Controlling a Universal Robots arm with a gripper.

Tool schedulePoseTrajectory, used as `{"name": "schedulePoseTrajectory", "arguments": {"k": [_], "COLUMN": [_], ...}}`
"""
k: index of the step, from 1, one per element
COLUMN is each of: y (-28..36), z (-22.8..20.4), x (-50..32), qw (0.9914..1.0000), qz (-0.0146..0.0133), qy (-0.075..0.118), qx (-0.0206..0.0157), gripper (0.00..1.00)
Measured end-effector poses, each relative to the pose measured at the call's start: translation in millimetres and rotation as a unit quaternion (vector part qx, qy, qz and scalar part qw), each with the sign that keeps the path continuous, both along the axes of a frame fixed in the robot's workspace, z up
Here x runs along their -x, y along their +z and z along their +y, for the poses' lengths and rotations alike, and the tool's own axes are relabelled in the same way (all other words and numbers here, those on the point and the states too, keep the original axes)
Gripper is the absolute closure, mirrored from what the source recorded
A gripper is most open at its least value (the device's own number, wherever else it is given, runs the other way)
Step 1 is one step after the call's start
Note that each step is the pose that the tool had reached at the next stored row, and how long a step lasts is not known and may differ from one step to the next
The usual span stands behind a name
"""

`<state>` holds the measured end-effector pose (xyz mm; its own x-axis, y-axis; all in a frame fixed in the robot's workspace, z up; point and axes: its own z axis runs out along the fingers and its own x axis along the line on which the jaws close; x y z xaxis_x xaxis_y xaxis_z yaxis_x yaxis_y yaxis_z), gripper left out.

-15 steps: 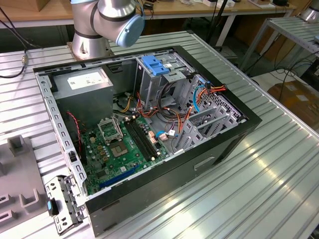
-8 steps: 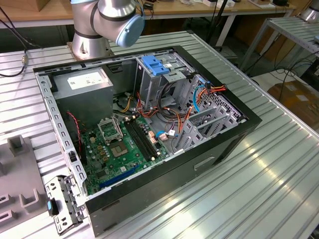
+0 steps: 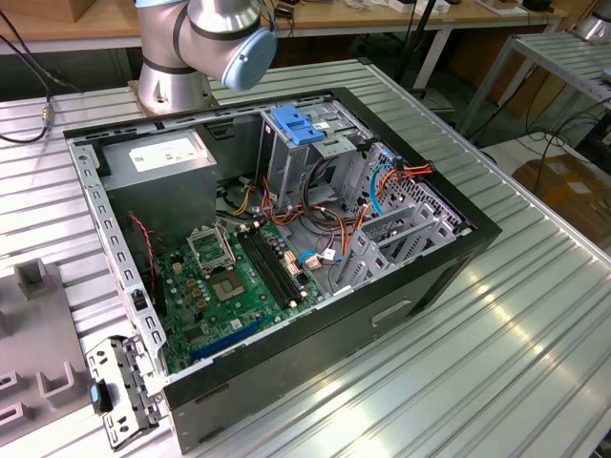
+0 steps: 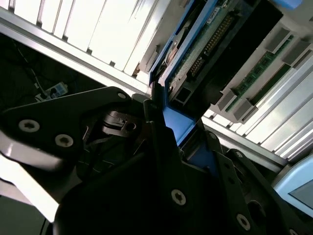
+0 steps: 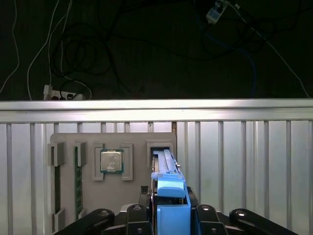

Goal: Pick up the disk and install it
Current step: 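Pick up the disk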

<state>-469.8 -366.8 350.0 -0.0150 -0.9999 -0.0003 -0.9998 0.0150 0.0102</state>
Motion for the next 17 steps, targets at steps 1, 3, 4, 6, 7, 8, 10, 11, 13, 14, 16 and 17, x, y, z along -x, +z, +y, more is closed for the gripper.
{"name": "schedulePoseTrajectory", "arguments": {"k": [1,3,4,6,7,8,10,11,13,14,16,17], "y": [1.7,6.5,8.7,11.2,13.0,14.6,17.9,19.1,22.2,23.2,23.7,23.8], "z": [0.0,0.0,0.0,0.0,0.0,0.0,0.0,0.0,0.0,0.0,0.0,0.0], "x": [0.0,0.0,0.0,0.0,0.0,0.0,0.0,0.0,0.0,0.0,0.0,0.0], "qw": [1.00000,1.00000,1.00000,1.00000,1.00000,1.00000,1.00000,1.00000,1.00000,1.00000,1.00000,1.00000], "qz": [0.0000,0.0000,0.0000,0.0000,0.0000,0.0000,0.0000,0.0000,0.0000,0.0000,-0.0001,0.0000], "qy": [0.000,0.000,0.000,0.000,0.000,0.000,0.000,0.000,0.000,0.000,0.000,0.000], "qx": [0.0000,0.0000,0.0000,0.0000,0.0000,0.0000,0.0000,0.0000,0.0000,0.0000,0.0000,0.0000], "gripper": [0.63,0.63,0.63,0.63,0.63,0.63,0.63,0.63,0.63,0.63,0.63,0.63]}}
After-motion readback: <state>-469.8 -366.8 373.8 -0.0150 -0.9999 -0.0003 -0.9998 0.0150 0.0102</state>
